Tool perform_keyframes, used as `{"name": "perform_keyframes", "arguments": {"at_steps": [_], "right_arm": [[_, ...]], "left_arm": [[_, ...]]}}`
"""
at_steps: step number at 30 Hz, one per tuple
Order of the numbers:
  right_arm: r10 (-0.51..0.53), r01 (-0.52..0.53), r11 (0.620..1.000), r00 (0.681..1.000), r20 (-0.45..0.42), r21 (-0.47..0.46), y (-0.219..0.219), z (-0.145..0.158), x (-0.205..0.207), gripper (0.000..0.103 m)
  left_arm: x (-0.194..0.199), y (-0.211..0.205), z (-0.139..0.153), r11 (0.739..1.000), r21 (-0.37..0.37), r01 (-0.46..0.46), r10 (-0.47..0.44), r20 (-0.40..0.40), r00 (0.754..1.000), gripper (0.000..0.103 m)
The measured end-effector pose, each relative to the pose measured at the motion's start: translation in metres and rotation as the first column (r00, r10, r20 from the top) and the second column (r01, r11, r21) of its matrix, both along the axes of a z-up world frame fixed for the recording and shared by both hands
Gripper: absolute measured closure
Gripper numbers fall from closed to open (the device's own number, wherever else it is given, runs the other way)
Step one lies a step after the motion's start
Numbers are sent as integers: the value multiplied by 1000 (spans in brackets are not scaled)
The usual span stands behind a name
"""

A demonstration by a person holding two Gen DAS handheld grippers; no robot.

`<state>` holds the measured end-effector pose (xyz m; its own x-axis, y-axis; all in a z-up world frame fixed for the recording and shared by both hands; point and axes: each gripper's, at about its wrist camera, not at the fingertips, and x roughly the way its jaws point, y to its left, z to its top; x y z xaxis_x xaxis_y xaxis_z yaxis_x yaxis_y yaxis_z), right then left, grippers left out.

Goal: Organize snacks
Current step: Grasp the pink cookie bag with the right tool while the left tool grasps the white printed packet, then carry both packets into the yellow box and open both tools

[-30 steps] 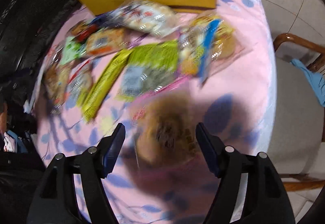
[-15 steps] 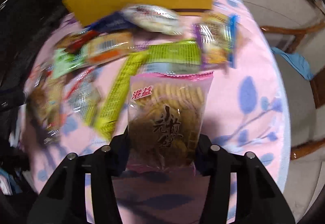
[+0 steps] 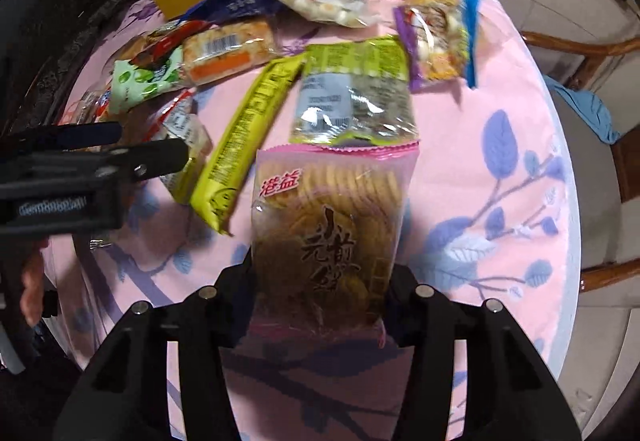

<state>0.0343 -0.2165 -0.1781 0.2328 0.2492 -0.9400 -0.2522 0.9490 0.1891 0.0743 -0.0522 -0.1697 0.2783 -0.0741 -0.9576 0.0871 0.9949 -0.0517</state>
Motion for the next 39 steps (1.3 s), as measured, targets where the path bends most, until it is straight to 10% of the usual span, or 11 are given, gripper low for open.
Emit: {"name": "perform_keyframes", "arguments": {"at_steps": [9,16,39], "right_arm": [[-2,2,1000,1000,1,1,-12,-1,0,50],[11,-11,999,1000,7,-31,-1,-2,6,48],[5,-16,998,983,183,58,14,69,34,50]], "left_arm": [[-6,-6,-24,999,47,22,-24,45,999,13],[-5,-2,-14,1000,11,4,-5,108,994,73],[-16,20,67,980,-187,-63,99,189,977,77]]}}
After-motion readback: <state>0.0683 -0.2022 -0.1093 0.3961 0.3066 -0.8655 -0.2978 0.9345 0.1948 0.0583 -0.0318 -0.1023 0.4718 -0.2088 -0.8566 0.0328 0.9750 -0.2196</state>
